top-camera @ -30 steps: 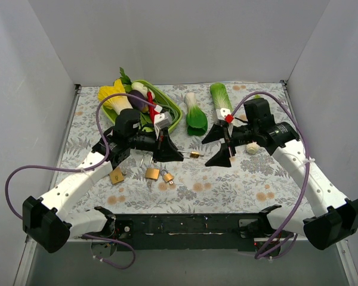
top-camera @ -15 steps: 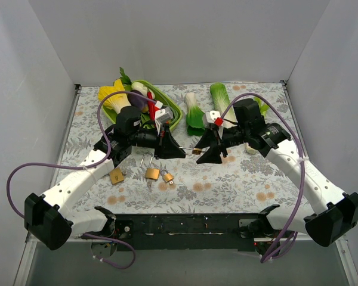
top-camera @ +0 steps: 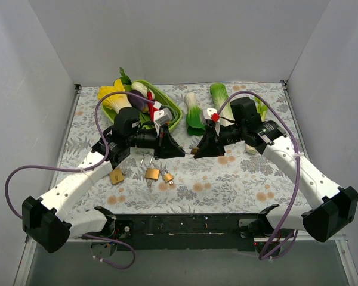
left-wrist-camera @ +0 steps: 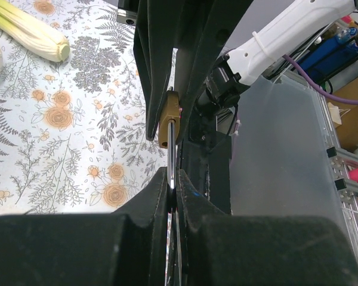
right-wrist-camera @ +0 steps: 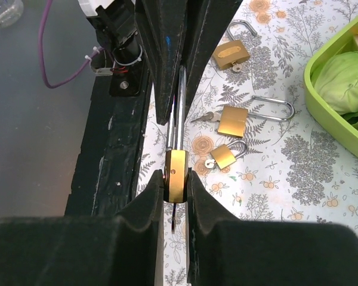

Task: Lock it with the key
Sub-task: Lock the lock.

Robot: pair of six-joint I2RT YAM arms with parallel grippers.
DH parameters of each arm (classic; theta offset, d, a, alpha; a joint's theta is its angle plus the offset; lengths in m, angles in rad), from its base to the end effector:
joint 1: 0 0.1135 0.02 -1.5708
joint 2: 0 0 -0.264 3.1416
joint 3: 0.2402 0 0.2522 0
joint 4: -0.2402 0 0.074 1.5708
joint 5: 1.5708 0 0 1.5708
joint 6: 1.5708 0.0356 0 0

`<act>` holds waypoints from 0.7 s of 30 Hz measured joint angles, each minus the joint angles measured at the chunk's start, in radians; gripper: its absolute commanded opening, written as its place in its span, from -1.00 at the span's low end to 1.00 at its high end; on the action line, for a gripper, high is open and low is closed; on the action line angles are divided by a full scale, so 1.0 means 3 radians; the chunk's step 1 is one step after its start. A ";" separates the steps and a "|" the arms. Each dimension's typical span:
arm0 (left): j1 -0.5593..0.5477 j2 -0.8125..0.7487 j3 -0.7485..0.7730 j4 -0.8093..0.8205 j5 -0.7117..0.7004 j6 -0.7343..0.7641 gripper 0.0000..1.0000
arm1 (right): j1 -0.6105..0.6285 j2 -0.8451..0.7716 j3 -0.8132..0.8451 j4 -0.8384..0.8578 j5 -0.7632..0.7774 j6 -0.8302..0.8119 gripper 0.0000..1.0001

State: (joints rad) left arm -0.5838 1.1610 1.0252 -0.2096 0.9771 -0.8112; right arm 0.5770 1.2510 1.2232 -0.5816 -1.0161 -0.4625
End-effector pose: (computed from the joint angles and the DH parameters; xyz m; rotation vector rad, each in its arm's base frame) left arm 0.1957 -0.1646 0.3501 0.5372 2.1589 -1.7900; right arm 0.2011 0.1670 0.3642 -1.4820 1.4326 1.1594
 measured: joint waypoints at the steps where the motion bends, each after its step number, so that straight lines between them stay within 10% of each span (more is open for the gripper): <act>1: -0.0003 -0.0005 0.0000 -0.0001 -0.0009 0.0017 -1.00 | -0.0003 0.0011 0.0001 0.0003 -0.0015 0.0009 -0.97; 21: -0.0221 -0.0080 -0.0085 0.0029 -0.0272 0.0301 -1.00 | 0.0019 0.0106 0.0028 -0.0153 -0.0206 0.0164 -0.97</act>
State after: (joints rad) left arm -0.6502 1.1370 0.9997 -0.2008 0.8955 -0.7208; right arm 0.5827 1.2827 1.2316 -0.6273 -1.0779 -0.4133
